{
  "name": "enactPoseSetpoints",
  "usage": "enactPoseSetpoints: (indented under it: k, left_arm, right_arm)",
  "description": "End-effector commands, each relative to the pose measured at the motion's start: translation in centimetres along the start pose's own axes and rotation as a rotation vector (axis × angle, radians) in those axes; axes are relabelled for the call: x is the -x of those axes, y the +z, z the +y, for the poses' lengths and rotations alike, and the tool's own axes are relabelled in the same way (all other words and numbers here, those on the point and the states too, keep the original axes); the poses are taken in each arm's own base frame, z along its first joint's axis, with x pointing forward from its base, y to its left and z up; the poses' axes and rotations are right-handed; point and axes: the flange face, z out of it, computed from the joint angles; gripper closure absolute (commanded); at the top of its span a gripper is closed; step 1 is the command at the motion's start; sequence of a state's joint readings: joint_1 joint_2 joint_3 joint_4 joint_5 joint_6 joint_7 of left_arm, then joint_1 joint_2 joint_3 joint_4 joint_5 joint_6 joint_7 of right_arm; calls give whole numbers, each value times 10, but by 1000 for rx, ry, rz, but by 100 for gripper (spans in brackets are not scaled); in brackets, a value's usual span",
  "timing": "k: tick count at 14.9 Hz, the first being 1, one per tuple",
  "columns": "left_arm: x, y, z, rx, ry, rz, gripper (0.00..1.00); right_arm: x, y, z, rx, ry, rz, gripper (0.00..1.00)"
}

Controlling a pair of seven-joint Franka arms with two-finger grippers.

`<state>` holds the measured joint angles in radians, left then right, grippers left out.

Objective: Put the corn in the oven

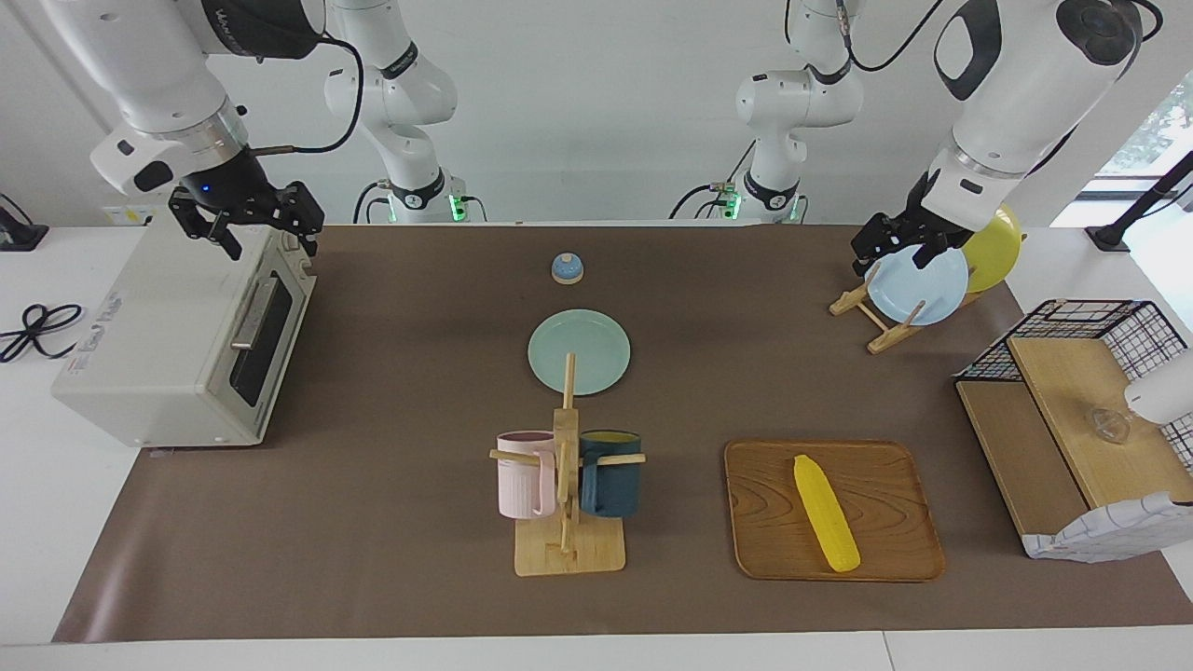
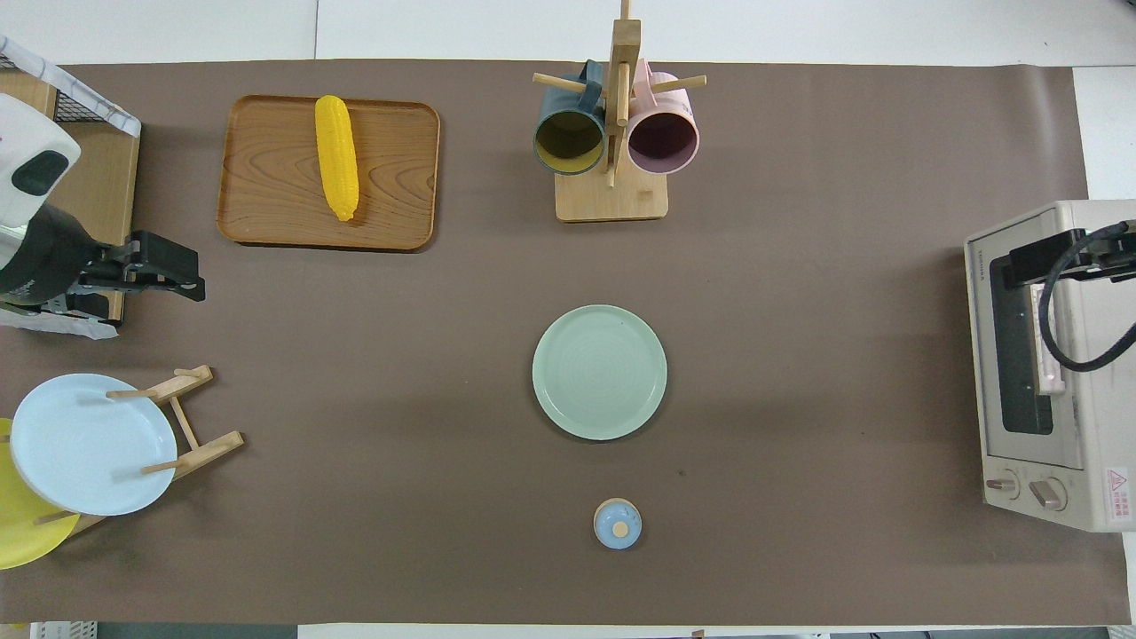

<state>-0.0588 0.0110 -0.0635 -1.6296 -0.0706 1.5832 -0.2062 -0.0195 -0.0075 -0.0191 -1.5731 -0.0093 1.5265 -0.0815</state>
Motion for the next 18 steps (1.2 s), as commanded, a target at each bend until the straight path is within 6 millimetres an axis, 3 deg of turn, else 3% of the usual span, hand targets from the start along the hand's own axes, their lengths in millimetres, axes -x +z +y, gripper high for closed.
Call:
enactPoseSetpoints:
  k: [1, 2, 6, 8, 9, 10, 12, 13, 16, 18]
  left_arm:
    - [-35, 37, 6, -9, 20, -32, 0]
    - [-52, 42, 7, -3, 18, -38, 0]
    - [-110, 101, 19, 27, 18, -64, 0]
    - [-127, 135, 45, 30, 48, -58, 0]
    - [-143, 149, 49, 33, 50, -59, 0]
    - [-164, 166, 59, 34, 57, -64, 0]
    - [-187, 192, 71, 37, 65, -55, 0]
    - [-193, 194, 67, 44, 58, -30, 0]
    - [-206, 209, 63, 40, 48, 28, 0]
    - [-214, 209, 54, 32, 29, 71, 0]
  right_arm:
    - [-1, -2, 0, -22, 17, 12, 0]
    - [-1, -2, 0, -22, 17, 10, 0]
    - [4, 2, 1, -15, 19, -6, 0]
    - [18, 18, 18, -26, 42, -45, 0]
    - [20, 19, 25, -29, 28, -47, 0]
    - [20, 20, 30, -29, -4, -38, 21]
    - [22, 30, 31, -30, -8, -36, 82]
    - [26, 33, 31, -26, -8, -32, 100]
    - [40, 67, 34, 0, -3, -17, 100]
    - [46, 84, 42, 41, 5, 7, 100]
